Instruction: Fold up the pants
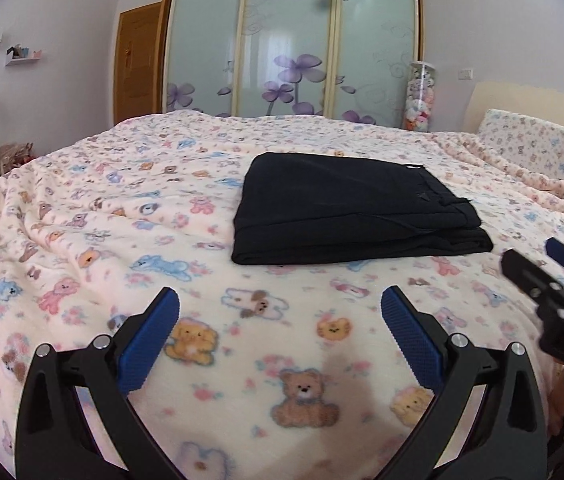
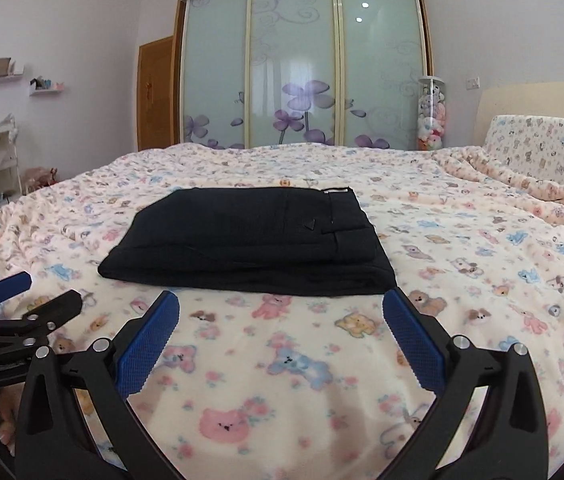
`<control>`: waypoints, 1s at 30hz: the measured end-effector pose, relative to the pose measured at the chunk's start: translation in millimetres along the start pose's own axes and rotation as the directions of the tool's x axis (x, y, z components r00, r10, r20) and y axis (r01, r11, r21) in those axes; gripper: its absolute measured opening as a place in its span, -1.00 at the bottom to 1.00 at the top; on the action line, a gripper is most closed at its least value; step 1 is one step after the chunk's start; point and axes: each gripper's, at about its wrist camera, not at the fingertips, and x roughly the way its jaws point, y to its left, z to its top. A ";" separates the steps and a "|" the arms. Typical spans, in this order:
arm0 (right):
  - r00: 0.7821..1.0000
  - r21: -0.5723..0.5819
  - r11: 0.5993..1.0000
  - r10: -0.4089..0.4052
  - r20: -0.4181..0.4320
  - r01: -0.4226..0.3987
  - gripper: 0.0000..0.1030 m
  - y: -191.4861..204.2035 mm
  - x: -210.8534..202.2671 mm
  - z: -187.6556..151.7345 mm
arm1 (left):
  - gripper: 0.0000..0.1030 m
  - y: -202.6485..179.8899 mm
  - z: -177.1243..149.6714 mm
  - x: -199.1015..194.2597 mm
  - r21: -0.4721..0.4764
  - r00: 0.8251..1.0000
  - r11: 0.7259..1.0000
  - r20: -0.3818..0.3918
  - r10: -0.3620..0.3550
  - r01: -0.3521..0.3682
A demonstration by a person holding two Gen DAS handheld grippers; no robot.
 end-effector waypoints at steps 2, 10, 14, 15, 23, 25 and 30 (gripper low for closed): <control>1.000 0.002 1.000 0.003 -0.018 -0.003 0.97 0.7 2.6 -0.7 | 0.97 -0.3 0.0 1.3 -0.001 1.000 1.000 -0.007 0.007 -0.007; 0.997 -0.020 0.998 -0.062 -0.040 0.061 0.97 6.0 6.1 -2.6 | 0.97 -5.9 -1.6 7.2 0.011 0.992 0.993 -0.046 0.119 -0.119; 0.993 -0.048 0.994 -0.102 -0.053 0.100 0.97 10.6 9.5 -3.0 | 0.97 -7.9 -2.1 8.8 0.031 0.991 0.992 -0.055 0.124 -0.123; 0.993 -0.050 0.994 -0.102 -0.055 0.100 0.97 11.0 9.8 -3.1 | 0.97 -8.8 -2.0 8.9 0.037 0.991 0.992 -0.055 0.124 -0.122; 0.993 -0.049 0.994 -0.101 -0.066 0.098 0.97 12.3 11.2 -3.8 | 0.97 -17.4 -1.6 8.7 0.084 0.991 0.989 -0.048 0.126 -0.121; 0.993 -0.049 0.994 -0.102 -0.064 0.099 0.97 11.7 11.4 -3.7 | 0.97 -16.4 -0.6 8.8 0.078 0.992 0.991 -0.052 0.111 -0.107; 0.993 -0.050 0.994 -0.101 -0.066 0.098 0.97 11.7 11.9 -3.9 | 0.97 -11.0 1.1 8.7 0.044 0.995 0.996 -0.056 0.077 -0.074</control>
